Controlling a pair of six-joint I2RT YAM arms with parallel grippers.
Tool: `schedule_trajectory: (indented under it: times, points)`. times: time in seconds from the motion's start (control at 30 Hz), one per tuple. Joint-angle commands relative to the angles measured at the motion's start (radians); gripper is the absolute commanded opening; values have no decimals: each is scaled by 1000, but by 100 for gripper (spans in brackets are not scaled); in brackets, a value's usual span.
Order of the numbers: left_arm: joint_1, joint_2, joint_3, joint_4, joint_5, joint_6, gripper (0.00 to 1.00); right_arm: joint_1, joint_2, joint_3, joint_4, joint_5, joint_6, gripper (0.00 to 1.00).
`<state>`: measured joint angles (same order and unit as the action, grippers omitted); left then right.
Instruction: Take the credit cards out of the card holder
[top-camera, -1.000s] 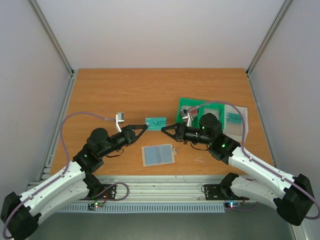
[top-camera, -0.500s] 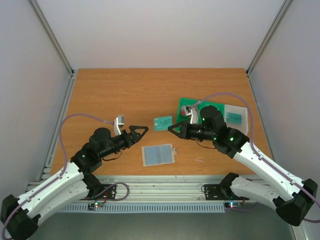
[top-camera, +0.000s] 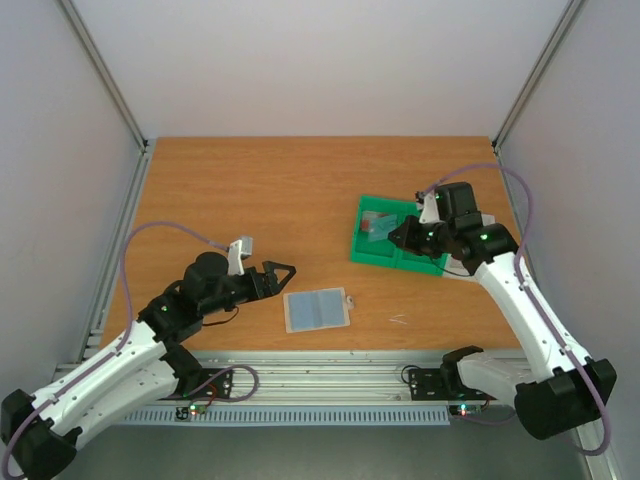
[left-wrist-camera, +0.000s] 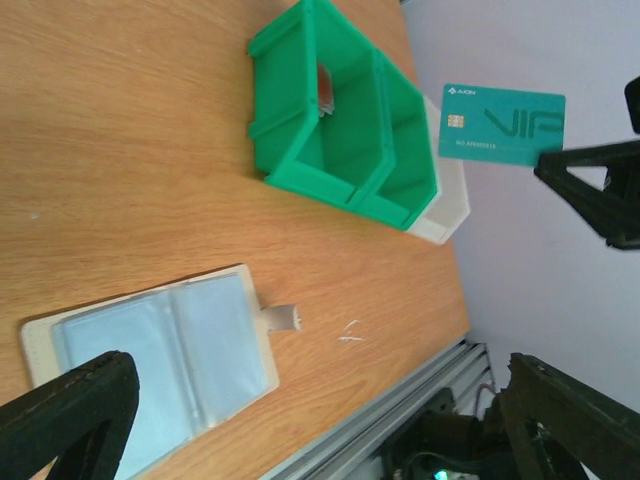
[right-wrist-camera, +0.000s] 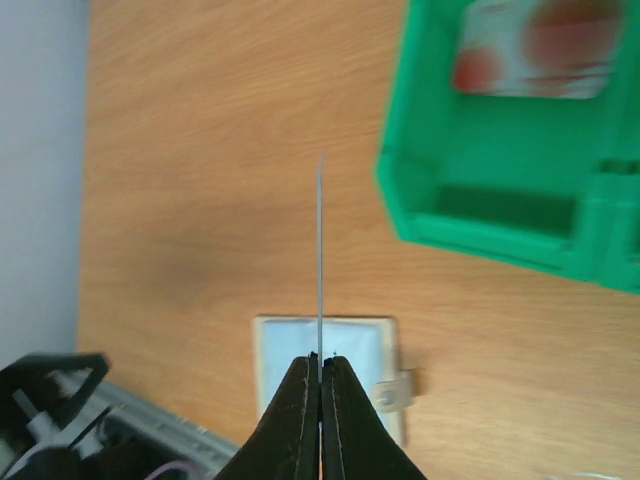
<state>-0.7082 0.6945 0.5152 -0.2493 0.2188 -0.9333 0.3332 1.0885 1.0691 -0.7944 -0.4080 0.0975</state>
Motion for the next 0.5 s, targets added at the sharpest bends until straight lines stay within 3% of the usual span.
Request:
schedule_trajectory:
  times: [0.0,0.23,0.47]
  points:
    - [0,1,35,-54,-35,92,99,-160,45,29,-112,-25,-146,1]
    - [3,10,54,-97,-51,178,99,-393,149,75,-197,-29,-240,1]
    - [9,56,103,-173,-92,318,99,-660,309,173,-219,-236,-319,2]
